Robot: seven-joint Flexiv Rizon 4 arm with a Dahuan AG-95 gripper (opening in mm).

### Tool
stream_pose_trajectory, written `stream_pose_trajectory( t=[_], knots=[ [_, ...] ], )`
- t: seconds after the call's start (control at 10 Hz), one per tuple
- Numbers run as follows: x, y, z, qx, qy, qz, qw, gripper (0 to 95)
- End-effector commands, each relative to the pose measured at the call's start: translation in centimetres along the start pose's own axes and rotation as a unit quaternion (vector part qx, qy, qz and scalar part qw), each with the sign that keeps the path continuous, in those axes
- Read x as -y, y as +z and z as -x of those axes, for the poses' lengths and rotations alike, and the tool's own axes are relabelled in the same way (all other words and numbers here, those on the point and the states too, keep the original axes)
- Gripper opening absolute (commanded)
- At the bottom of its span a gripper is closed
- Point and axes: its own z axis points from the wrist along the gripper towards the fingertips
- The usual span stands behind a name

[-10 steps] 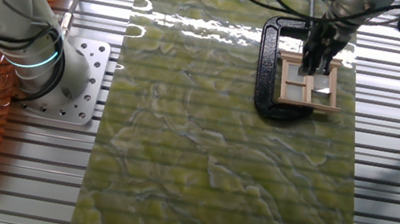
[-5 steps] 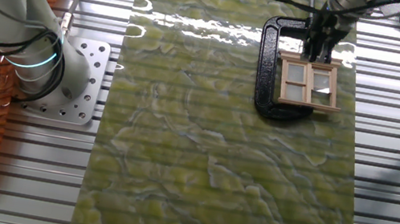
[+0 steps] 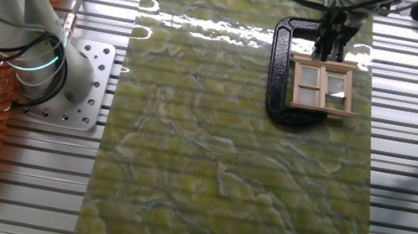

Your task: Close a sliding window

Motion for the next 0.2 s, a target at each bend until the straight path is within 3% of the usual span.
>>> stream_pose_trajectory(
  t=[0.1,0.2],
  knots=[
    [0.11,-0.02,-0.28,0.000,-0.004,-0.003,1.0000,0.0],
    [0.10,-0.02,-0.29,0.001,-0.007,-0.002,1.0000,0.0]
  ],
)
